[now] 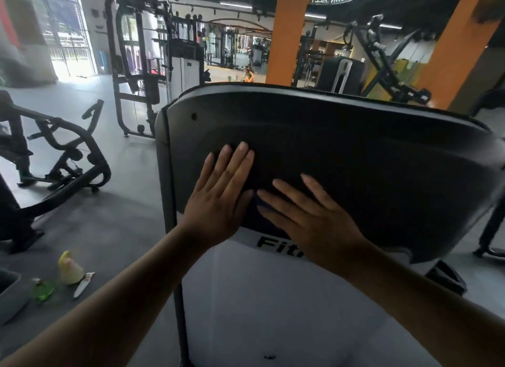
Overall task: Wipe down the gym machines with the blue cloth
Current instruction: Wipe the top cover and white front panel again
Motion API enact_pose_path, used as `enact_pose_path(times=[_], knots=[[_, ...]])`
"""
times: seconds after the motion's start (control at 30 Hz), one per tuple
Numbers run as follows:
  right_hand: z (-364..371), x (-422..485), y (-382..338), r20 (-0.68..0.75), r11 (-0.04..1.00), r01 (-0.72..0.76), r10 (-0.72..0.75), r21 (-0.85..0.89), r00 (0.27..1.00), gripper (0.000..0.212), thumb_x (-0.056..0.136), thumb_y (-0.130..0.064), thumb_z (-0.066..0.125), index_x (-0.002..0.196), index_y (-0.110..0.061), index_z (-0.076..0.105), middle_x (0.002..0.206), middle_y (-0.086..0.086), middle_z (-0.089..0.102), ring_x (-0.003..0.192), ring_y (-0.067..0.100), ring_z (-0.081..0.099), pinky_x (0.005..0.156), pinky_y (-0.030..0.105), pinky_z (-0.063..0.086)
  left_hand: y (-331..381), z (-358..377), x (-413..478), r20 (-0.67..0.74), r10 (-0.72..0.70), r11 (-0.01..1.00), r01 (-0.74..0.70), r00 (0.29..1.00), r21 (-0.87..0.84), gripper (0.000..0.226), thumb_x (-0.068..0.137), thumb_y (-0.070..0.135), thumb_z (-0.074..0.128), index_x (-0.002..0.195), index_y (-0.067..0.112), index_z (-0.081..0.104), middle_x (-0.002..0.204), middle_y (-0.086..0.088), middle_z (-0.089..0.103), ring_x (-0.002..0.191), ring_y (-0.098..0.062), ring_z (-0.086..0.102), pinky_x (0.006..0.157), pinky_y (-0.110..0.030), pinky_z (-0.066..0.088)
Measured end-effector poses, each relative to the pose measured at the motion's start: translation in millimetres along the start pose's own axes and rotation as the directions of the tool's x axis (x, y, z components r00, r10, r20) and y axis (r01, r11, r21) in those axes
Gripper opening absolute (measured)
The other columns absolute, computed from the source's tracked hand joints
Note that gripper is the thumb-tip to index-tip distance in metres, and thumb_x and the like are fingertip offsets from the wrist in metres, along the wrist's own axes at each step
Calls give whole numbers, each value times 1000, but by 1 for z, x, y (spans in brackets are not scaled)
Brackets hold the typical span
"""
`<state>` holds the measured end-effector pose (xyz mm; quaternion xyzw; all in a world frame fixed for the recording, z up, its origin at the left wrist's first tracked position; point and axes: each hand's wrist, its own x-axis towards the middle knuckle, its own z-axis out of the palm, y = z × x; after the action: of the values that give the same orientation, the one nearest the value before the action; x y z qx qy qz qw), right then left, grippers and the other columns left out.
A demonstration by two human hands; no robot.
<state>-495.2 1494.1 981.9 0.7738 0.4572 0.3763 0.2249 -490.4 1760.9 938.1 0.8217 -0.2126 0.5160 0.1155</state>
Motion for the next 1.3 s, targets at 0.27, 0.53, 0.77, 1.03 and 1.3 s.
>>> enact_pose_path(times=[0.27, 0.53, 0.77, 1.03, 1.3], knots=[[-7, -21, 42, -214, 974, -208, 223, 89, 951, 63, 111, -21, 53, 170, -22, 33, 181, 3, 16, 168, 30, 8, 134, 62, 3, 49, 4, 30, -25, -16, 999, 17, 1000, 35, 65, 115, 28, 47, 170, 4, 23, 179, -17, 19, 168, -38, 14, 136, -59, 13], [-6, -65, 88, -332, 934, -311, 353, 174, 875, 57, 111, -20, 53, 166, -24, 42, 177, 2, 28, 166, 31, 20, 133, 64, 11, 84, 14, 42, -9, -26, 999, 26, 1000, 43, 61, 117, 31, 42, 170, 7, 23, 180, -14, 20, 169, -34, 14, 136, -58, 13], [17, -95, 83, -122, 995, 97, -96, -2, 988, 74, 106, -26, 53, 173, -26, 21, 182, 1, 6, 169, 26, 1, 135, 58, -2, 107, 16, 68, -3, 37, 996, -36, 999, 85, 62, 117, 31, 45, 170, 7, 23, 180, -12, 17, 169, -32, 14, 136, -56, 12], [24, -111, 96, -246, 996, -32, 52, 82, 968, 66, 111, -27, 52, 171, -26, 26, 181, -2, 13, 168, 28, 9, 134, 62, 4, 133, 27, 73, 40, -103, 986, 97, 994, 133, 73, 115, 38, 46, 173, 7, 15, 183, -10, 3, 170, -36, -1, 136, -61, 2], [29, -125, 118, -395, 948, -213, 293, 235, 870, 61, 110, -26, 57, 168, -26, 38, 179, 0, 23, 167, 31, 15, 132, 65, 9, 155, 39, 72, 60, -76, 978, 63, 995, 200, 71, 116, 40, 45, 173, 13, 13, 183, -7, 7, 170, -34, 1, 137, -58, 4]])
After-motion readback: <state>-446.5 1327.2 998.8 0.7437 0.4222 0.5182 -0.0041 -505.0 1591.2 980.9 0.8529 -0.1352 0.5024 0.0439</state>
